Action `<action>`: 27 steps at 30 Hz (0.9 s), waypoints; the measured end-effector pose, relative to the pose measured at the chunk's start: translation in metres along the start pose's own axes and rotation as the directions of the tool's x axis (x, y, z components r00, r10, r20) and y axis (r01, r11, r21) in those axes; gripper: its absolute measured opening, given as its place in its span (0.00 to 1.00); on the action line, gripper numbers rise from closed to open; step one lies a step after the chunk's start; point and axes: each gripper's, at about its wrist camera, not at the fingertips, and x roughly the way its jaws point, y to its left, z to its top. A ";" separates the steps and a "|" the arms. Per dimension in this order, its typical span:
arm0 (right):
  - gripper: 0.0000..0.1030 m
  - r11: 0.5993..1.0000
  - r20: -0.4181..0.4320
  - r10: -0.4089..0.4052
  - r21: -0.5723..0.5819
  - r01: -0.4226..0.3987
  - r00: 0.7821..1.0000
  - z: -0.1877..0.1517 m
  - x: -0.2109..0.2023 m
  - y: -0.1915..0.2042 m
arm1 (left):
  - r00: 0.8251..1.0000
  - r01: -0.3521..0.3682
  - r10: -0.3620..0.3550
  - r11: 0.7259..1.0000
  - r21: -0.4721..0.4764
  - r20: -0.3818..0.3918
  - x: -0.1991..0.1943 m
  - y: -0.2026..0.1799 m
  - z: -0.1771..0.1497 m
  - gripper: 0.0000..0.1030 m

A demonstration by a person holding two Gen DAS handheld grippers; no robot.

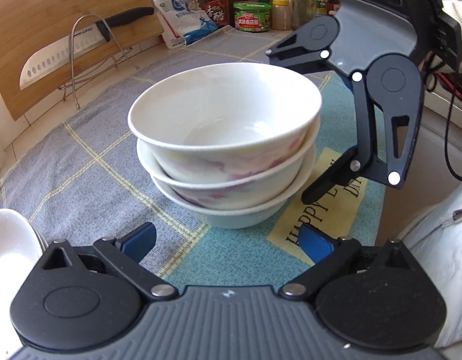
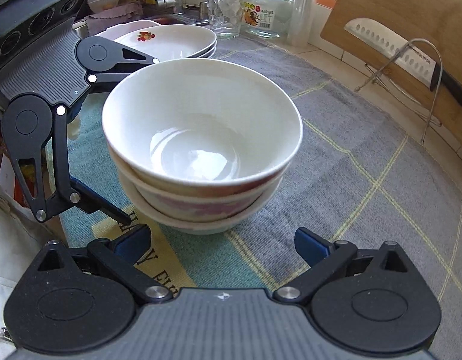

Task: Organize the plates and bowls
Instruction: 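Grip the bowl stack from both sides with both grippers and lift it, then carry the bowl stack with both grippers and lower it onto the plate stack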

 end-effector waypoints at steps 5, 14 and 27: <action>0.99 0.996 0.003 0.033 -0.085 -0.033 0.999 0.011 0.000 0.001 | 0.999 0.036 -0.036 0.999 0.003 0.017 -0.001 0.014 0.005 0.91; 0.86 0.987 -0.035 0.085 -0.136 -0.089 0.996 0.019 -0.001 0.002 | 0.987 0.158 -0.159 0.986 0.046 0.020 0.000 0.031 0.008 0.75; 0.83 0.988 -0.064 0.092 -0.116 -0.099 0.994 0.024 -0.004 0.004 | 0.973 0.226 -0.229 0.969 0.101 0.018 0.004 0.041 0.013 0.75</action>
